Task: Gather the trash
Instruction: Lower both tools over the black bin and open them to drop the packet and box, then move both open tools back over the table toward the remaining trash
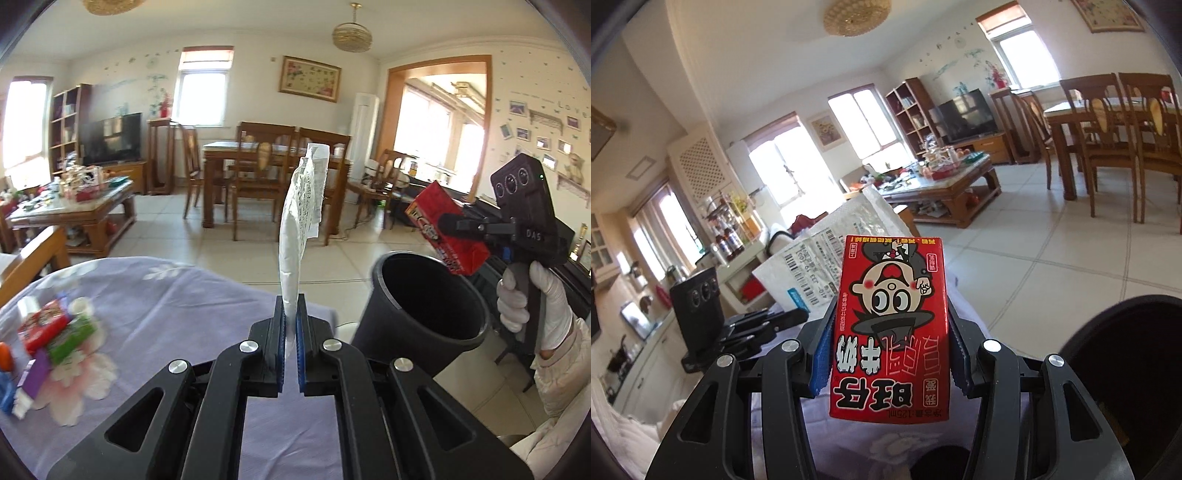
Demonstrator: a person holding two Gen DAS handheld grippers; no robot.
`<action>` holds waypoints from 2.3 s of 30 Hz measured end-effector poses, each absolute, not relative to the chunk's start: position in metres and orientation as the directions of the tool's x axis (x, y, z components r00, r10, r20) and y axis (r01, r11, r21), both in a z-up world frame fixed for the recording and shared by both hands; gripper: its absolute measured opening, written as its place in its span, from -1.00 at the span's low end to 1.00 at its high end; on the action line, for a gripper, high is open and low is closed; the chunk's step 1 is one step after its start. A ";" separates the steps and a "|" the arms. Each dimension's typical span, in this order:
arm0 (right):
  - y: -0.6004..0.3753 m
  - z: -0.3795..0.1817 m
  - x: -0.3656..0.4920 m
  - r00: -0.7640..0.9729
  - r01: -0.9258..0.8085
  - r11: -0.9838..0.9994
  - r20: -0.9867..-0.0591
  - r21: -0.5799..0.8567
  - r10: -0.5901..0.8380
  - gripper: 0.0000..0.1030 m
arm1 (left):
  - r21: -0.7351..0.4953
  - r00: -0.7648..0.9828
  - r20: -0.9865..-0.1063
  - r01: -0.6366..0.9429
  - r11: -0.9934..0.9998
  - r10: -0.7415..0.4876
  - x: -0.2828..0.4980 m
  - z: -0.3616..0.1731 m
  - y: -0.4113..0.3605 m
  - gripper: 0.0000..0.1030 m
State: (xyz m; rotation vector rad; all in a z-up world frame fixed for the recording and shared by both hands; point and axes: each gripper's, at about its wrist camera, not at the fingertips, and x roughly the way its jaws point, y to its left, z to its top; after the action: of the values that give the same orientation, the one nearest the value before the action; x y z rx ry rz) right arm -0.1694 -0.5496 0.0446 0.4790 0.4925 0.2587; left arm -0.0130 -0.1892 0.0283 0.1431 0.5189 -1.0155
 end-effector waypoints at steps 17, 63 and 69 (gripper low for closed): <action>-0.699 -0.041 -0.303 0.889 0.193 0.812 -0.449 0.551 0.093 -0.01 | -0.202 0.151 -0.512 0.936 0.289 -0.846 -0.059 -0.004 -0.353 -0.89; -0.623 -0.050 -0.230 0.818 0.261 0.831 -0.569 0.492 0.080 0.91 | -0.213 0.284 -0.557 0.859 0.465 -0.780 -0.037 -0.012 -0.298 0.90; -0.577 -0.035 -0.186 0.807 0.212 0.858 -0.579 0.467 0.116 0.91 | -0.218 0.363 -0.538 0.812 0.541 -0.761 -0.018 0.000 -0.241 0.90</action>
State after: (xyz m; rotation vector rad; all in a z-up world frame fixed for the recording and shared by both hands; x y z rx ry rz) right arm -0.1862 -0.5767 -0.0354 0.5456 0.6383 -0.0541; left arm -0.0176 -0.2408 -0.0001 0.0897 0.6415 -1.0140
